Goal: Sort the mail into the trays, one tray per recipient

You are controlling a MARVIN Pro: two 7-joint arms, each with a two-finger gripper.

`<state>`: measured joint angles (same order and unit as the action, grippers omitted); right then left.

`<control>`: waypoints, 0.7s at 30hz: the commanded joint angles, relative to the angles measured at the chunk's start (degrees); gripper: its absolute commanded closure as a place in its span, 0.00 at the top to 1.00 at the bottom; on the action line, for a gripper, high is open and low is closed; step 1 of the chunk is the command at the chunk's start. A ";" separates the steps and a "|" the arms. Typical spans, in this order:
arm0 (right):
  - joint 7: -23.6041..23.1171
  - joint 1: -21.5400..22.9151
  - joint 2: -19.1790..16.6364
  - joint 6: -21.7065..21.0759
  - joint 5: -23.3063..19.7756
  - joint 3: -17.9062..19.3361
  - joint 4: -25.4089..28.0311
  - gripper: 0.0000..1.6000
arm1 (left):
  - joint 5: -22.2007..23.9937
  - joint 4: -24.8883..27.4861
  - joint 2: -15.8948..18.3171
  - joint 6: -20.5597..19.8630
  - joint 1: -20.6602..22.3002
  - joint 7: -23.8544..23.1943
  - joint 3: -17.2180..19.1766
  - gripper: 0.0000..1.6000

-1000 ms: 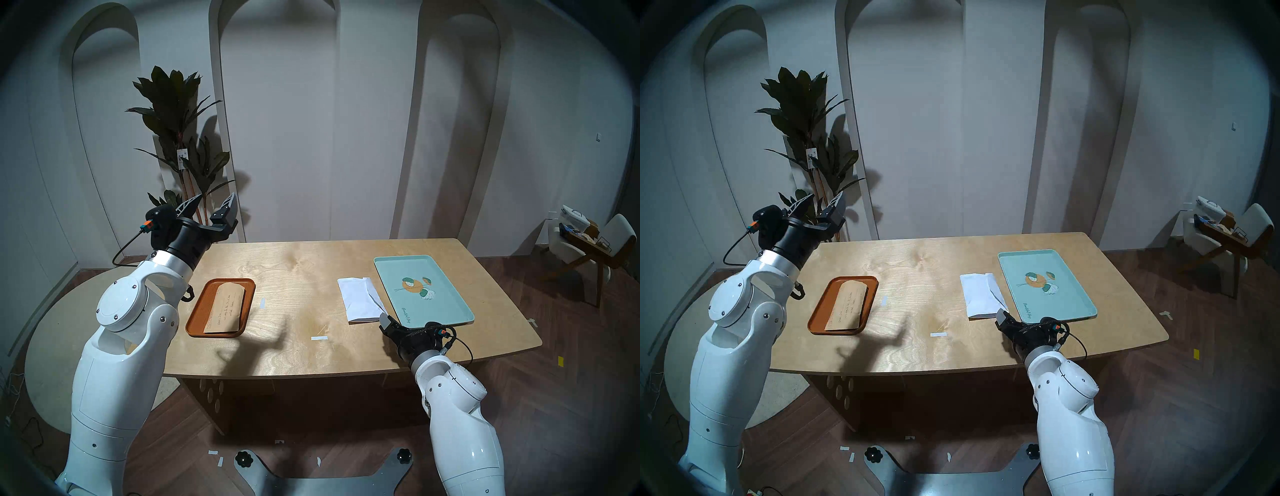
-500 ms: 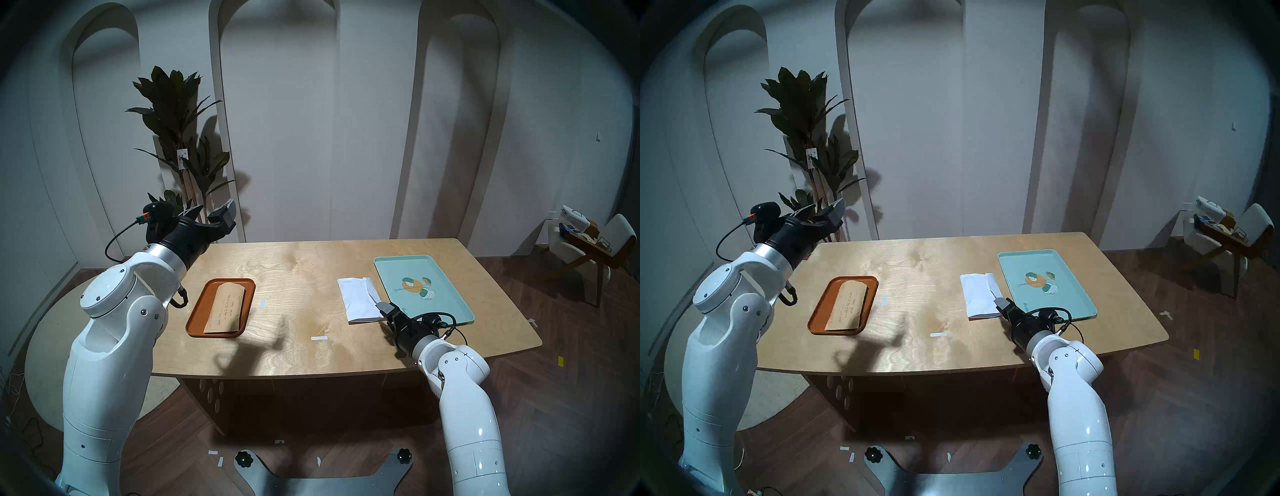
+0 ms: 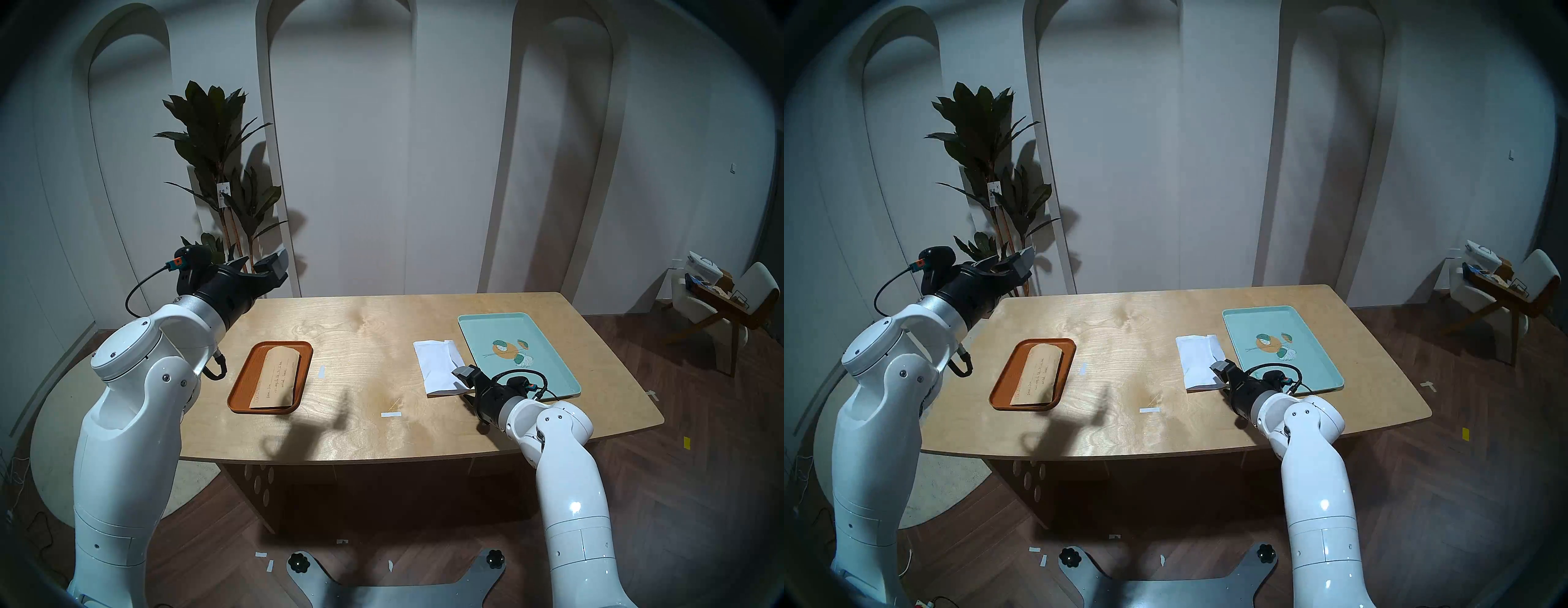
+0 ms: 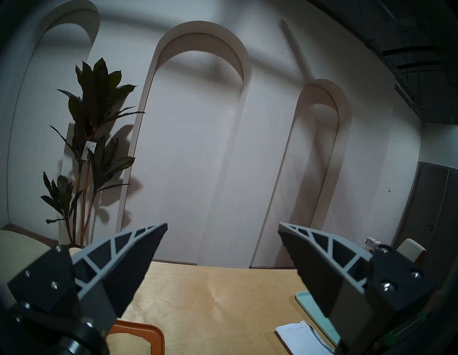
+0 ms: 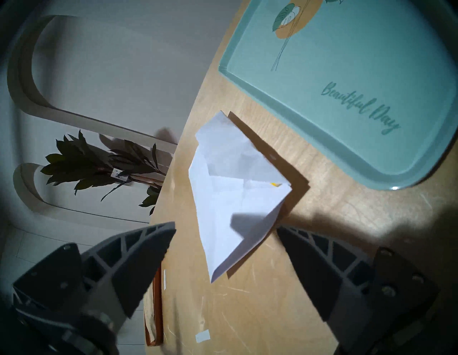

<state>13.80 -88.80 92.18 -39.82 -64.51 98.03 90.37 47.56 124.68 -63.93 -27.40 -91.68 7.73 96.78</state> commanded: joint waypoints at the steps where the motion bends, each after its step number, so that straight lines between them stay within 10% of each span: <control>1: 6.41 -3.26 0.00 0.31 2.32 -1.28 4.57 1.00 | -0.05 1.30 0.16 0.64 1.20 -0.31 0.31 1.00; 21: 9.45 -1.55 -0.57 3.91 5.43 -3.07 5.11 1.00 | 0.20 1.29 0.46 0.91 1.15 -0.20 0.23 1.00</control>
<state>24.74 -92.54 92.23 -37.40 -59.56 94.80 97.85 47.94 124.87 -63.55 -27.06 -91.49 7.68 96.79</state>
